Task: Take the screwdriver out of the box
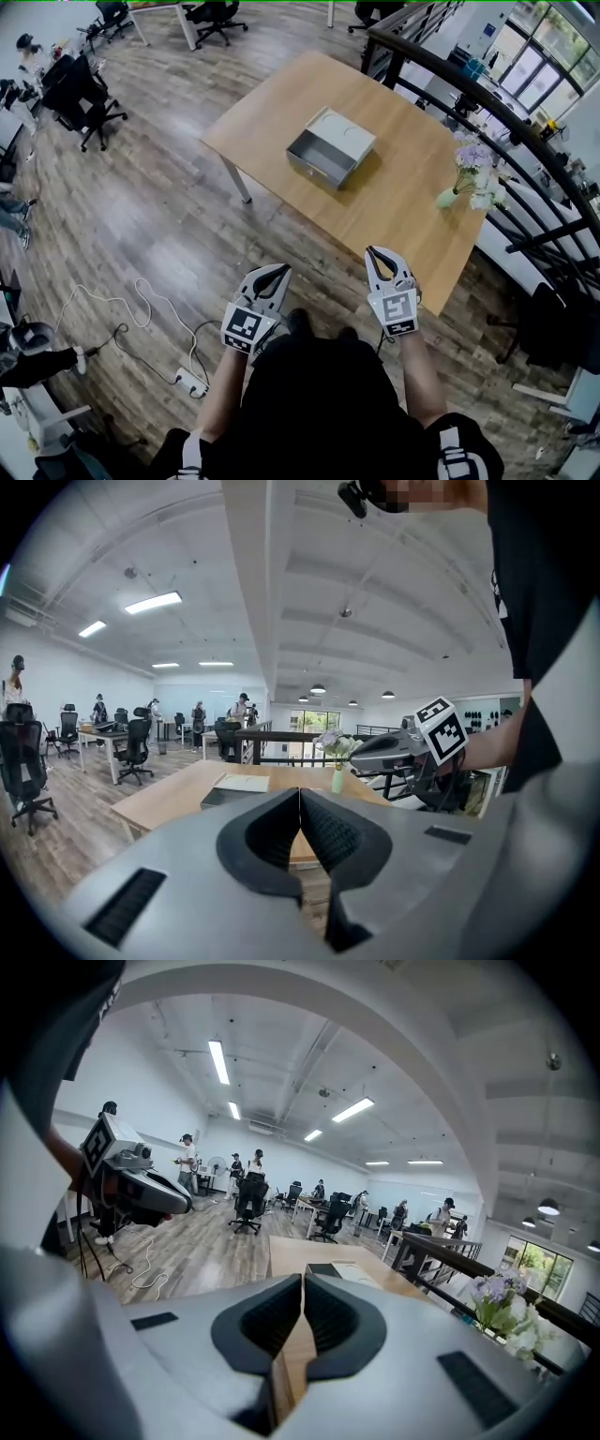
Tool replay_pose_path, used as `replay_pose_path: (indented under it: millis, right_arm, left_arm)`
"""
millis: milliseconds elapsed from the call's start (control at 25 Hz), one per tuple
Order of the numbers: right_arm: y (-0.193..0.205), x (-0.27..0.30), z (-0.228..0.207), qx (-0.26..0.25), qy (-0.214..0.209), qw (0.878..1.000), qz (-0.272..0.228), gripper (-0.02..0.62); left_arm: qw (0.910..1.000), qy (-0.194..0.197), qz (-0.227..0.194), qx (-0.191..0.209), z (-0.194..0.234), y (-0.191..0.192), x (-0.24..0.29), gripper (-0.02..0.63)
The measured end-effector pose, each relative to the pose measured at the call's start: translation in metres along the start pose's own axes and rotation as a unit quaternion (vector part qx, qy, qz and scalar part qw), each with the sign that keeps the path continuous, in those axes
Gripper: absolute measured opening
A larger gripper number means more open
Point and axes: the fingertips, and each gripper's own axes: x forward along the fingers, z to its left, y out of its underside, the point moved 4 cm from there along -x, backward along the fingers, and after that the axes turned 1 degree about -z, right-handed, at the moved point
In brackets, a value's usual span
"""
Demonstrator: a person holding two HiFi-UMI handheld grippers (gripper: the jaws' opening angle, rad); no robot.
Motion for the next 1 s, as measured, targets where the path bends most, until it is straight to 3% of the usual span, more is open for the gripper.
replay_pose_path:
  millis: [520, 1000]
  right_arm:
    - [-0.013, 0.028, 0.056, -0.012, -0.011, 1.0, 0.003, 0.028]
    - [-0.004, 0.035, 0.058, 0.0, -0.006, 1.0, 0.025, 0.028]
  left_arm:
    - [1.0, -0.008, 0.003, -0.005, 0.035, 0.026, -0.045, 0.023]
    - [0.9998, 0.009, 0.009, -0.013, 0.044, 0.033, -0.039, 0.023]
